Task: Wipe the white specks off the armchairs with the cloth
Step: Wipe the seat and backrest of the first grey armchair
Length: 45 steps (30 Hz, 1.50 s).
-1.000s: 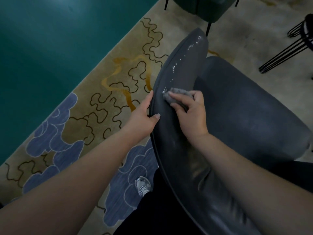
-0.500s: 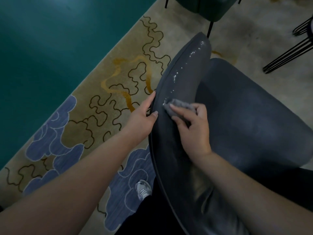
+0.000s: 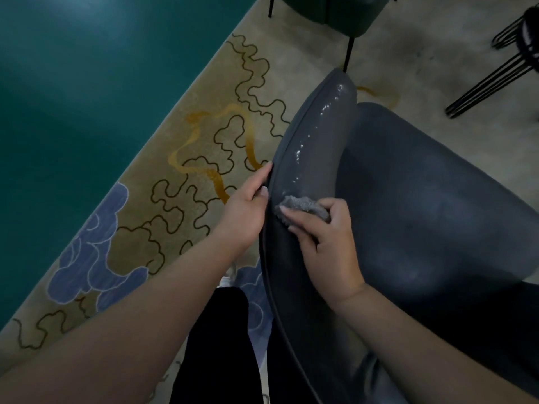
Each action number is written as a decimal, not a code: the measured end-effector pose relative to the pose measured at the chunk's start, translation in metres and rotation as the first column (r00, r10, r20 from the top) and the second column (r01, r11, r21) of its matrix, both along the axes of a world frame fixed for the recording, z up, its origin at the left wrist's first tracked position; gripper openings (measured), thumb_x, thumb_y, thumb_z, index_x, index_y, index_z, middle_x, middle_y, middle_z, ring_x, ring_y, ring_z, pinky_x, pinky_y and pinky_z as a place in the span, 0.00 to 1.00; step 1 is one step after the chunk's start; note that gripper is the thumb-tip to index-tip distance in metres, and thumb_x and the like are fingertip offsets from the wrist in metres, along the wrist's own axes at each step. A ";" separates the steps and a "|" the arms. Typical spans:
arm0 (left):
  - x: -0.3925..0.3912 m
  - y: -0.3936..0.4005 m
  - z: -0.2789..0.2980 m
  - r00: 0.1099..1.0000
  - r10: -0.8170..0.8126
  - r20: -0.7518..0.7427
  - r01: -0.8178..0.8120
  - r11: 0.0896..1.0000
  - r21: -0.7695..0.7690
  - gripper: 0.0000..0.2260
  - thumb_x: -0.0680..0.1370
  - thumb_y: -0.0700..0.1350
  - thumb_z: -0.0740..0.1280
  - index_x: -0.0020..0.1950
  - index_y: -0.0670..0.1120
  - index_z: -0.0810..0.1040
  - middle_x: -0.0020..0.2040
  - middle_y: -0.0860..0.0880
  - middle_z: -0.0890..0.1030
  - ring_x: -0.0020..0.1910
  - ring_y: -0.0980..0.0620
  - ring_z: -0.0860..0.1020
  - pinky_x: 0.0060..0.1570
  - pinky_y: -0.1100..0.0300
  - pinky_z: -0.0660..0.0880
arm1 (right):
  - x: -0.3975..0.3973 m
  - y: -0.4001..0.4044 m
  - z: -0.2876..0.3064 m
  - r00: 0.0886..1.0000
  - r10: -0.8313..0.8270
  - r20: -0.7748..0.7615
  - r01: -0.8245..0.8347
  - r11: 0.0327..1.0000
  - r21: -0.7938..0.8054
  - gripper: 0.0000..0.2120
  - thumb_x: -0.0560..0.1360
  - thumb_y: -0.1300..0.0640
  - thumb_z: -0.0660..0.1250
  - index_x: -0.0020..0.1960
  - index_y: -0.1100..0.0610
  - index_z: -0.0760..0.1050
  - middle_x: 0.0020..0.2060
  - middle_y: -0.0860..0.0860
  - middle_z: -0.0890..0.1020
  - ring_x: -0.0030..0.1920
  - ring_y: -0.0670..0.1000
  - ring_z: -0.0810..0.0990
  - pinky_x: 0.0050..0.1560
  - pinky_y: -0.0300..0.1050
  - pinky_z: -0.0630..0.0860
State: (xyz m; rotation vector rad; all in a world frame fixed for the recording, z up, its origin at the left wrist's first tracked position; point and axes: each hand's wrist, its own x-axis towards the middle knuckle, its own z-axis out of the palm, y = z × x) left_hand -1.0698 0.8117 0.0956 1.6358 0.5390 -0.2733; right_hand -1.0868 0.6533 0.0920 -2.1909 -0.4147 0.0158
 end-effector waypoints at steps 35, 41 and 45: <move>0.154 0.043 -0.006 0.763 -0.645 -0.054 0.646 0.763 0.011 0.30 0.82 0.41 0.57 0.75 0.68 0.50 0.78 0.54 0.56 0.72 0.54 0.63 0.70 0.48 0.65 | 0.095 0.059 -0.009 0.879 -0.474 0.053 0.475 0.879 -0.027 0.16 0.73 0.67 0.71 0.57 0.53 0.82 0.50 0.52 0.69 0.50 0.51 0.73 0.56 0.37 0.74; 0.175 0.037 -0.010 0.781 -0.617 -0.093 0.619 0.785 -0.006 0.28 0.83 0.42 0.57 0.75 0.67 0.51 0.77 0.55 0.57 0.72 0.54 0.62 0.69 0.47 0.66 | 0.146 0.054 -0.017 0.845 -0.532 -0.049 0.534 0.843 0.060 0.14 0.73 0.66 0.71 0.56 0.54 0.82 0.50 0.53 0.69 0.52 0.52 0.74 0.59 0.35 0.72; 0.187 0.034 -0.009 0.794 -0.600 -0.094 0.602 0.799 -0.012 0.27 0.83 0.41 0.56 0.75 0.66 0.53 0.78 0.55 0.57 0.74 0.55 0.60 0.71 0.47 0.64 | 0.126 0.052 -0.013 0.867 -0.497 -0.033 0.498 0.866 0.054 0.16 0.73 0.67 0.71 0.57 0.52 0.82 0.50 0.52 0.69 0.51 0.49 0.73 0.58 0.35 0.71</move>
